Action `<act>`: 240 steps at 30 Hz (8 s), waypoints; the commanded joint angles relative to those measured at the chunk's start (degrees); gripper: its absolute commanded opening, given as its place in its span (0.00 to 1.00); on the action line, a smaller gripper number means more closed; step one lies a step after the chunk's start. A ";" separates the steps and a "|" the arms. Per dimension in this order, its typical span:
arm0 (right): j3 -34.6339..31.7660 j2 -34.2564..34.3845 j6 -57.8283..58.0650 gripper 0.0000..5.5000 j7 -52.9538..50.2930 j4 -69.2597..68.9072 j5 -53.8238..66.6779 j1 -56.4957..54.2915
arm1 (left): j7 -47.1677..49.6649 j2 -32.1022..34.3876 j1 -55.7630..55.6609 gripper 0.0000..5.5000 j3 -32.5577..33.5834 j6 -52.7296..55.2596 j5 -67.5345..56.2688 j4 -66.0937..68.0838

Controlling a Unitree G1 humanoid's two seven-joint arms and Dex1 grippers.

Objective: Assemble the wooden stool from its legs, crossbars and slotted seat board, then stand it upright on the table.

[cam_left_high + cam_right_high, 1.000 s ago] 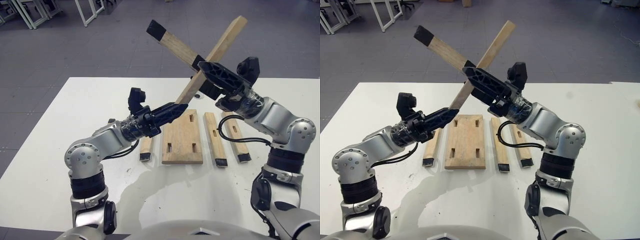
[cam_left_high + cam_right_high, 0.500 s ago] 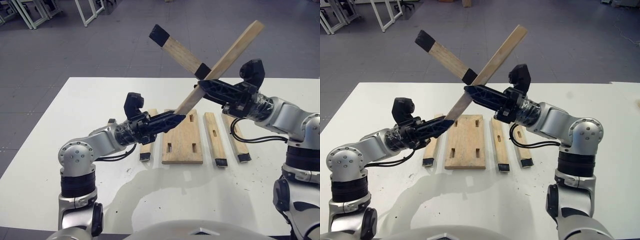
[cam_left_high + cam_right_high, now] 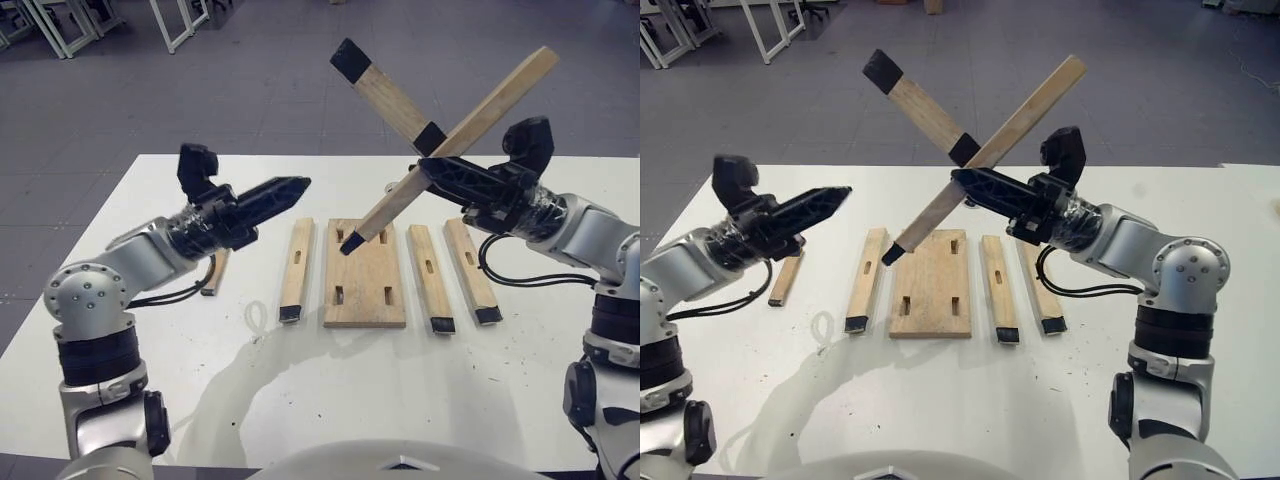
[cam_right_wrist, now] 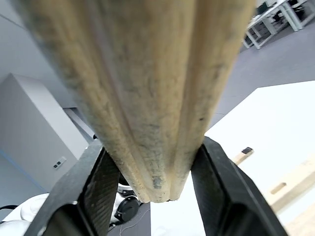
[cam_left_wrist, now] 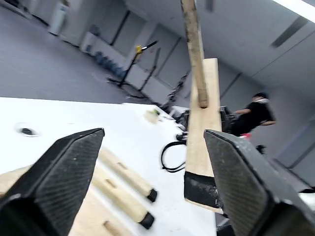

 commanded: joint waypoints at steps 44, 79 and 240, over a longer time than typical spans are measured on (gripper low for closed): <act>21.55 3.48 -32.37 0.37 32.10 10.35 -58.62 4.33 | -28.96 25.59 13.76 0.76 -46.62 -40.22 83.17 -10.48; 26.78 -2.22 -37.14 0.37 31.40 -3.16 -71.34 14.57 | -28.89 16.65 18.13 0.76 -39.20 -31.53 86.19 -14.32; 14.82 -19.76 -59.66 0.56 40.58 43.38 -90.68 15.59 | -0.58 2.12 21.41 0.76 -27.66 4.64 57.74 -18.84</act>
